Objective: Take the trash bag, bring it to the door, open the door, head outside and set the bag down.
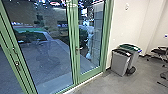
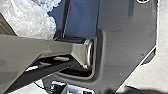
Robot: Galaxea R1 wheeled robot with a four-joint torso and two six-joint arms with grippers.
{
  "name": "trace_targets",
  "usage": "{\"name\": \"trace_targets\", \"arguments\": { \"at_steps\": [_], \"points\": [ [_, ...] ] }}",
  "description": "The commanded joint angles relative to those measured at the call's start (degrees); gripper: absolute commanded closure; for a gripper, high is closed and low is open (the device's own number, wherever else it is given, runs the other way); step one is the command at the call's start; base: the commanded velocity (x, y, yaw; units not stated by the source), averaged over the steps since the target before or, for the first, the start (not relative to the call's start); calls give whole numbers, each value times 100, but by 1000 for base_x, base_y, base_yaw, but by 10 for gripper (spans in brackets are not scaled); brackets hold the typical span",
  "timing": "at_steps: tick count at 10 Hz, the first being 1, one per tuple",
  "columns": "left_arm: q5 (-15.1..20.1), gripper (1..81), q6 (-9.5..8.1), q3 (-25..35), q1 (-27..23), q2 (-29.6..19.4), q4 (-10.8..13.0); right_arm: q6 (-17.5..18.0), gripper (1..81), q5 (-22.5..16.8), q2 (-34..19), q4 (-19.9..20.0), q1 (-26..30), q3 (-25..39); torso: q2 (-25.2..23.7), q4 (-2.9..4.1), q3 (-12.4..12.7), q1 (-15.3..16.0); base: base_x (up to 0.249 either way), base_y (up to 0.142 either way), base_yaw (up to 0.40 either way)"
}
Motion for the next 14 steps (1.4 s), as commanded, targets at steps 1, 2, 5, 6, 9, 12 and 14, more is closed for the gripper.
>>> {"name": "trace_targets", "arguments": {
  "at_steps": [1, 2, 5, 6, 9, 12, 14],
  "points": [
    [336, 811, 26, 51, -261, 41, 72, -11, 10, -329, 51, -6, 208, -72, 0, 0, 0, 0, 142, 0, 0],
    [336, 811, 26, 42, -261, 41, 107, -11, 10, -329, 60, -24, 199, -38, 0, 0, 0, 0, 142, 0, 0],
    [327, 811, 26, 25, -261, 14, 134, -20, 10, -329, 87, -24, 225, -19, 0, 0, 0, 0, 142, 0, 0],
    [327, 811, 26, 25, -261, 5, 134, -20, 10, -329, 78, -24, 208, -28, 0, 0, 0, 0, 141, 0, 0],
    [327, 811, 26, 25, -261, 14, 134, -11, 10, -329, 69, -15, 199, -28, 0, 0, 0, 0, 142, -42, 0],
    [327, 811, 26, 25, -261, 14, 125, -20, 10, -329, 60, -24, 208, -46, 0, 0, 0, 0, 141, -75, 0],
    [327, 811, 26, 25, -261, 5, 125, -29, 10, -329, 17, 3, 208, -20, 0, 0, 0, -2, 142, -75, 0]
  ]
}}
